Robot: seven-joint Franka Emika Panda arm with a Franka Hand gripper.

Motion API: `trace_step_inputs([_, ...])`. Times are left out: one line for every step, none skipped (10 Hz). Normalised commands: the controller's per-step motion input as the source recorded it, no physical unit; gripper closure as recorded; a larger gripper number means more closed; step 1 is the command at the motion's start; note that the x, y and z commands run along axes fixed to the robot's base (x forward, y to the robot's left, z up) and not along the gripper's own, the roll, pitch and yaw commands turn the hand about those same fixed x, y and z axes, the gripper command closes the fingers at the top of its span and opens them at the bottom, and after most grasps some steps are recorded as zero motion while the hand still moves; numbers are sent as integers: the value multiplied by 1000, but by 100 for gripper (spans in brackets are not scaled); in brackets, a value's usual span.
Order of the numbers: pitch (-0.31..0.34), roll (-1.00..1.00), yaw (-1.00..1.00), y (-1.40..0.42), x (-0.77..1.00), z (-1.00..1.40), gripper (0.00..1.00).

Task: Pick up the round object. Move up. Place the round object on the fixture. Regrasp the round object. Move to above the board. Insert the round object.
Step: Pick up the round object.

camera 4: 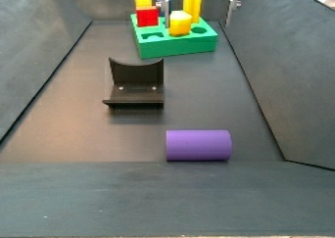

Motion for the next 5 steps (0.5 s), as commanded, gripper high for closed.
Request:
trace_step_inputs([-36, -57, -309, 486, -189, -211, 0])
trace_step_inputs([149, 49, -283, 680, 23, -637, 0])
trace_step_inputs([266, 120, -463, 477, 194, -489, 0])
trace_step_inputs([251, 70, -583, 400, 203, -426, 0])
trace_step_inputs([207, 19, -703, 303, 120, -297, 0])
